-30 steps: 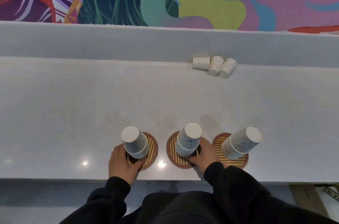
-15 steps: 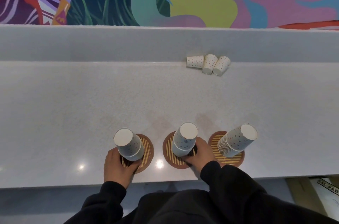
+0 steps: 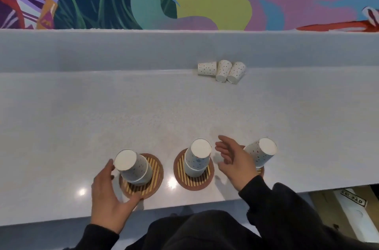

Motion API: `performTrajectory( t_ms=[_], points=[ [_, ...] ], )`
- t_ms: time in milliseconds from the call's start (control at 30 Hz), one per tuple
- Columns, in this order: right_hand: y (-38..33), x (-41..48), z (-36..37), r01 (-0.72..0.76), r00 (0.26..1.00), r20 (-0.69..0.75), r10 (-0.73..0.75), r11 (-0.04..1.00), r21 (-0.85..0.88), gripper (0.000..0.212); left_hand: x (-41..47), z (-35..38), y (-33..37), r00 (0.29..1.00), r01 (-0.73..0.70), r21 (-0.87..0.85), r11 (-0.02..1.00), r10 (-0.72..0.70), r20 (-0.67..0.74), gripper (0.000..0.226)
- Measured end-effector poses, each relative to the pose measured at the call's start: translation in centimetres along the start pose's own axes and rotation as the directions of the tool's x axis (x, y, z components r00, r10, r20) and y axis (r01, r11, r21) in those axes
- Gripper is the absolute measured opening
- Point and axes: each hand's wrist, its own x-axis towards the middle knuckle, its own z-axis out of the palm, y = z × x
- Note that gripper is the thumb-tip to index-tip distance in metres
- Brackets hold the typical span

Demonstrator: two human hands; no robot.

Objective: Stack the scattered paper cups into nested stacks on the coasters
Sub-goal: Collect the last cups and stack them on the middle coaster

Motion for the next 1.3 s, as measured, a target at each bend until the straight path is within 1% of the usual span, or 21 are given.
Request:
performTrajectory(
  t_ms=[33,133,233,267,300,333,367,400,467,500,533,567,633,700,800,867,900,1000,1100,1200,1300],
  points=[
    [-1.8,-0.5,-1.6,0.056,0.998,-0.022,-0.055,0.997,0.050,0.065,-0.5,-1.4,1.8,0.998,-0.032,-0.021,0.999,0.031,-0.063,0.113],
    [-7.4,-2.0,-6.7,0.235,0.969,-0.113,-0.219,0.961,0.149,0.050,1.0,-5.9,4.3,0.949,-0.203,-0.105,0.973,0.169,-0.266,0.096],
    [-11.1,-2.5,-10.3,0.359,0.923,-0.231,-0.306,0.902,0.240,0.033,4.4,-9.3,5.6,0.957,-0.201,-0.130,0.971,0.167,-0.236,0.095],
    [-12.0,-2.4,-11.2,0.387,0.910,-0.269,-0.315,0.879,0.278,0.030,5.2,-9.6,6.9,0.950,-0.261,-0.173,0.950,0.221,-0.221,0.089],
    [-12.7,-2.1,-11.9,0.406,0.900,-0.296,-0.319,0.861,0.306,0.027,5.2,-10.0,10.1,0.927,-0.345,-0.178,0.922,0.305,-0.216,0.074],
    [-13.4,-1.7,-12.7,0.421,0.893,-0.311,-0.325,0.849,0.320,0.025,5.2,-9.9,13.6,0.891,-0.439,-0.170,0.882,0.403,-0.207,0.061],
    [-14.2,-1.2,-13.4,0.433,0.887,-0.318,-0.334,0.842,0.322,0.024,4.9,-10.2,17.7,0.834,-0.546,-0.165,0.821,0.515,-0.197,0.053],
    [-14.9,-0.6,-14.1,0.441,0.885,-0.312,-0.346,0.839,0.318,0.023,4.7,-10.6,21.2,0.767,-0.642,-0.191,0.743,0.617,-0.175,0.047],
    [-16.5,0.7,-15.7,0.459,0.877,-0.296,-0.378,0.841,0.287,0.021,5.5,-11.4,26.4,0.603,-0.795,-0.164,0.584,0.792,-0.097,0.036],
    [-17.2,1.5,-16.7,0.466,0.873,-0.291,-0.392,0.846,0.260,0.020,6.4,-11.5,28.2,0.553,-0.826,-0.154,0.542,0.832,-0.035,0.032],
    [-17.9,2.4,-17.7,0.470,0.870,-0.283,-0.403,0.852,0.231,0.020,7.9,-11.3,29.6,0.524,-0.840,-0.151,0.521,0.851,0.022,0.030],
    [-18.4,3.5,-18.5,0.471,0.870,-0.268,-0.413,0.858,0.205,0.019,9.3,-11.0,31.0,0.516,-0.843,-0.138,0.520,0.854,0.068,0.029],
    [-19.2,5.7,-20.7,0.480,0.866,-0.244,-0.436,0.863,0.161,0.018,12.4,-9.5,34.2,0.527,-0.828,-0.119,0.548,0.833,0.169,0.029],
    [-19.4,8.2,-22.4,0.472,0.867,-0.233,-0.441,0.876,0.097,0.017,16.0,-6.7,36.5,0.577,-0.784,-0.098,0.614,0.777,0.252,0.026],
    [-18.1,12.5,-24.3,0.444,0.869,-0.216,-0.444,0.894,-0.049,0.018,21.8,-1.0,38.5,0.677,-0.696,-0.022,0.718,0.667,0.312,0.020],
    [-16.8,15.2,-24.9,0.415,0.876,-0.194,-0.442,0.895,-0.164,0.015,25.1,3.0,38.5,0.746,-0.619,0.040,0.784,0.571,0.343,0.022],
    [-16.0,16.5,-25.0,0.391,0.884,-0.175,-0.434,0.890,-0.235,0.014,26.4,4.8,38.2,0.766,-0.595,0.093,0.798,0.528,0.366,0.024],
    [-13.4,20.7,-25.3,0.294,0.927,-0.069,-0.369,0.828,-0.478,0.016,29.5,9.9,37.0,0.779,-0.598,0.319,0.735,0.439,0.447,0.038],
    [-10.7,25.0,-24.6,0.250,0.963,0.086,-0.256,0.722,-0.645,0.021,31.4,13.5,35.0,0.789,-0.593,0.463,0.658,0.363,0.495,0.049],
    [-8.6,29.1,-23.9,0.254,0.967,0.165,-0.196,0.644,-0.721,0.027,32.4,16.6,33.6,0.793,-0.585,0.540,0.605,0.288,0.537,0.058],
    [-7.0,32.4,-22.9,0.253,0.968,0.209,-0.142,0.553,-0.794,0.039,32.7,19.1,32.8,0.792,-0.574,0.567,0.591,0.226,0.567,0.066]
  ],
)
